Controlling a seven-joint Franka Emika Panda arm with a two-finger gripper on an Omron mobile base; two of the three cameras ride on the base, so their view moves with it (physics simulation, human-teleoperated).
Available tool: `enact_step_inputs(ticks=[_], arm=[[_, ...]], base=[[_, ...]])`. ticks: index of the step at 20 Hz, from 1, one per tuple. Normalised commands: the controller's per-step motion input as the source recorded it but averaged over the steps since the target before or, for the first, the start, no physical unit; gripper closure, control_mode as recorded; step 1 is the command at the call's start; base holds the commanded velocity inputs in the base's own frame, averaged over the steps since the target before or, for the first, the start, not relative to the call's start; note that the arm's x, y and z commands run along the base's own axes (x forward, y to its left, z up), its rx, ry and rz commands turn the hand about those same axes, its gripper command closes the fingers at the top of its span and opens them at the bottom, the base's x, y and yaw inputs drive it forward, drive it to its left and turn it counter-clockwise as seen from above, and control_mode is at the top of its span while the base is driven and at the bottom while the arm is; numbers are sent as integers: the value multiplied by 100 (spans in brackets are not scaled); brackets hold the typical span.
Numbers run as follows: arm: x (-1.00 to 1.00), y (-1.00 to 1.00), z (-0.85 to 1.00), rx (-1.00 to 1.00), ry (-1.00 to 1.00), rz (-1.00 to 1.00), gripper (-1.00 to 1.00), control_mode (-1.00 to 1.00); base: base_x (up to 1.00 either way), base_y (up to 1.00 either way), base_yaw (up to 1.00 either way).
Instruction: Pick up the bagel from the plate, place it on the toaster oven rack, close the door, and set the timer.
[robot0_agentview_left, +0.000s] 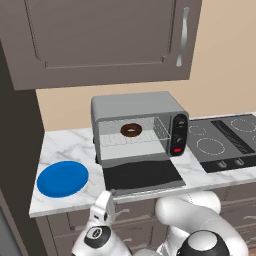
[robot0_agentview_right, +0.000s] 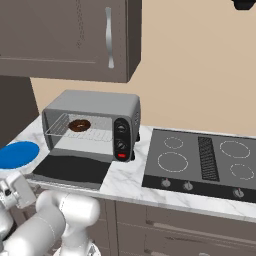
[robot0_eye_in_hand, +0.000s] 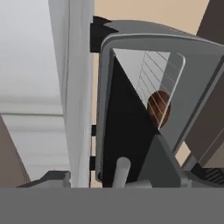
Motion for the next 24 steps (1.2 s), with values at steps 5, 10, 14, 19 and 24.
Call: enact_step_inputs(ticks=[5,10,14,19,24], arm=[[11,0,47,-2,0,0,-100,-100],[5,0,53,-1,0,0,-100,-100],[3,0,37,-1,0,0,-100,-100],[4,0,10,0,0,0,-100,-100],[9,0,4,0,0,0,-100,-100]], base=[[0,0,0],[0,0,0],[0,0,0],[0,0,0],[0,0,0]])
